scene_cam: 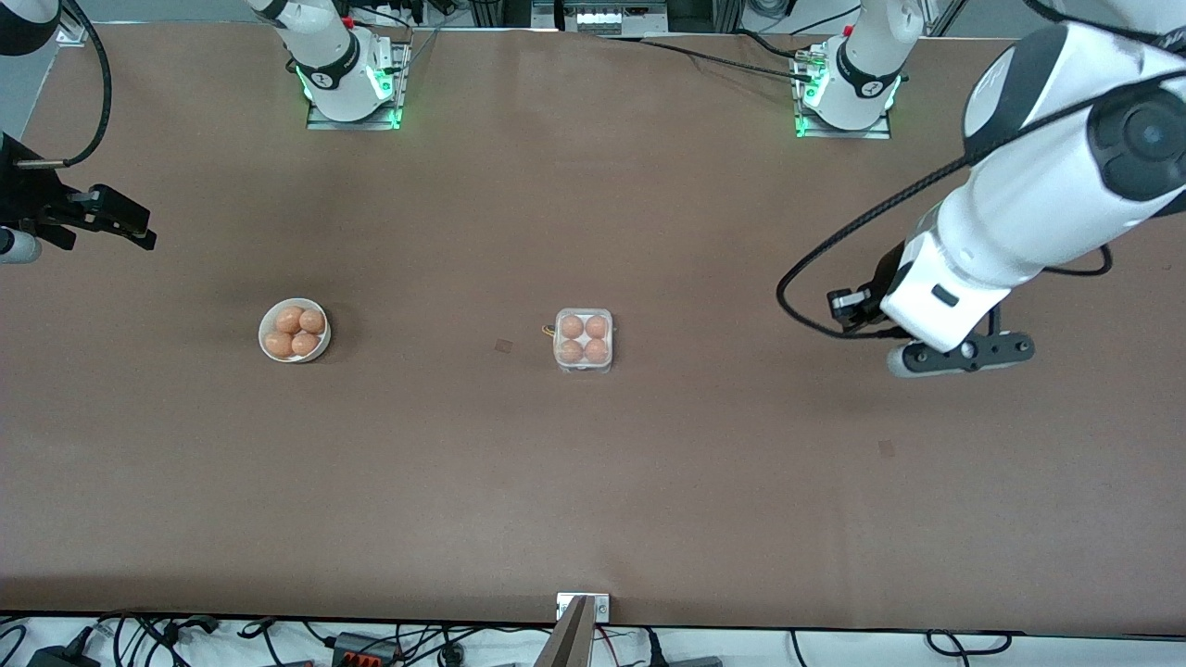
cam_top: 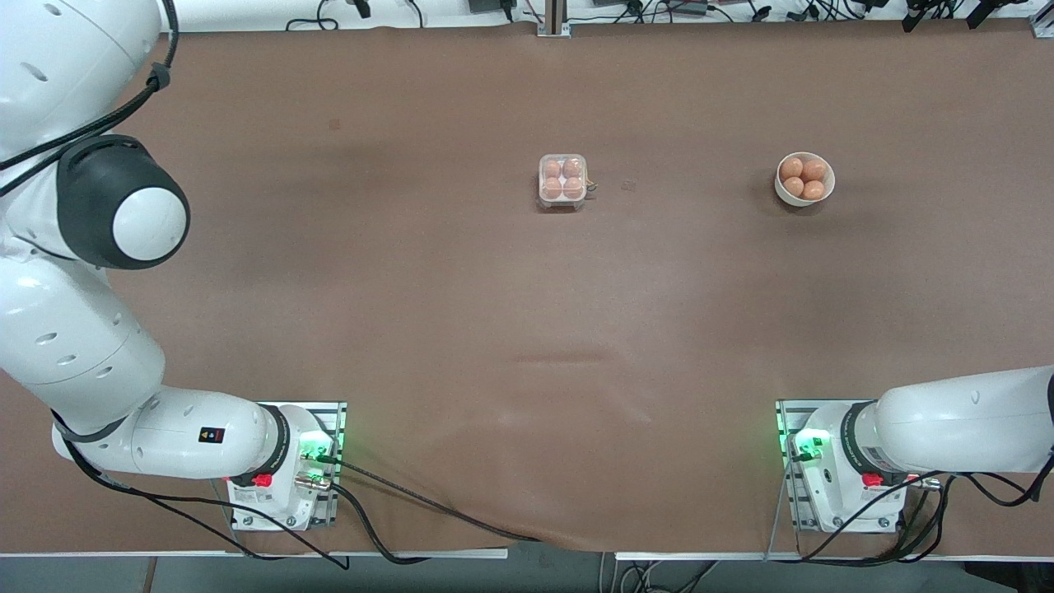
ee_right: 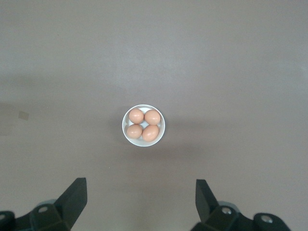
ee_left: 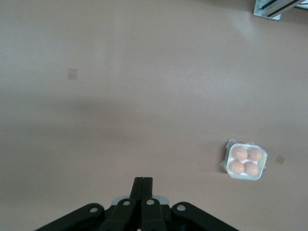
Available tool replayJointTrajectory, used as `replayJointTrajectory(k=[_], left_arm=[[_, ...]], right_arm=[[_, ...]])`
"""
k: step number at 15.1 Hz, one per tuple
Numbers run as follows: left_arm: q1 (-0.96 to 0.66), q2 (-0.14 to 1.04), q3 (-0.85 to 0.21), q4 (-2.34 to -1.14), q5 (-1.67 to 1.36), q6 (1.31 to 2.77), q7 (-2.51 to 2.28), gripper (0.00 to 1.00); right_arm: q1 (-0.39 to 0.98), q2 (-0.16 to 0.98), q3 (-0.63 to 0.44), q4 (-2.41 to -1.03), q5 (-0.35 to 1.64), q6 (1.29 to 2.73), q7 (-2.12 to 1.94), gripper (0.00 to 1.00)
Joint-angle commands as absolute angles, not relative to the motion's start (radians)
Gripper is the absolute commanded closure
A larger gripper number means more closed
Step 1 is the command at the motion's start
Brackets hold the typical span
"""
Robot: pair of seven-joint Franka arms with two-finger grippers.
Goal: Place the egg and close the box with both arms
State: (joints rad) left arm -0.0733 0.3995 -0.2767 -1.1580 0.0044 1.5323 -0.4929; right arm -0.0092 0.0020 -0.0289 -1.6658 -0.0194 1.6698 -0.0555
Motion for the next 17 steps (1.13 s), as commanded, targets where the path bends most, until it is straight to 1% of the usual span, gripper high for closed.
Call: replayJointTrajectory(k=[1,2,4,6,7,8,10,11,12,13,14,15,16,17], left_arm=[[0.007,0.347,-0.288,-1.198,-0.012,1.485,-0.444,1.0],[0.012,0.33,-0.287,-1.203,-0.014,1.448,-0.41,1.0],[0.027,0.316,-0.287,-1.236,-0.015,1.451,-0.394,1.0],[0.049,0.313,-0.288,-1.239,-0.023,1.453,-0.393,1.0],[0.049,0.293,-0.287,-1.265,-0.021,1.448,-0.394,1.0],[0.049,0.234,-0.287,-1.349,-0.018,1.466,-0.4,0.99],[0.054,0.107,-0.284,-1.548,-0.017,1.581,-0.394,0.98],[0.066,0.075,-0.282,-1.604,-0.018,1.616,-0.393,0.96],[0.074,0.077,-0.282,-1.595,-0.018,1.617,-0.393,0.92],[0.074,0.084,-0.282,-1.582,-0.021,1.617,-0.394,0.79],[0.074,0.097,-0.281,-1.572,-0.021,1.624,-0.406,0.59],[0.074,0.1,-0.281,-1.572,-0.018,1.629,-0.407,0.49],[0.075,0.1,-0.278,-1.572,-0.014,1.631,-0.405,0.09],[0.072,0.098,-0.281,-1.575,-0.012,1.626,-0.402,0.0]], right_arm=[[-0.009,-0.014,-0.026,-1.672,-0.031,1.661,-0.063,0.0],[-0.009,-0.015,-0.028,-1.671,-0.031,1.661,-0.063,0.0],[-0.009,-0.017,-0.028,-1.671,-0.031,1.66,-0.063,0.0],[-0.009,-0.026,-0.028,-1.669,-0.029,1.661,-0.063,0.0],[-0.009,-0.028,-0.028,-1.667,-0.026,1.661,-0.061,0.0],[-0.006,-0.028,-0.025,-1.669,-0.028,1.66,-0.063,0.0],[-0.002,-0.029,-0.025,-1.669,-0.028,1.66,-0.054,0.0],[-0.003,-0.029,-0.026,-1.669,-0.025,1.661,-0.054,0.0],[-0.005,-0.029,-0.028,-1.669,-0.023,1.663,-0.054,0.0],[-0.005,-0.029,-0.028,-1.669,-0.023,1.663,-0.052,0.0],[-0.003,-0.029,-0.026,-1.669,-0.023,1.661,-0.052,0.0],[-0.005,-0.029,-0.026,-1.669,-0.023,1.664,-0.052,0.0],[-0.005,-0.029,-0.026,-1.669,-0.023,1.663,-0.051,0.0],[-0.005,-0.029,-0.026,-1.667,-0.021,1.661,-0.051,0.0]])
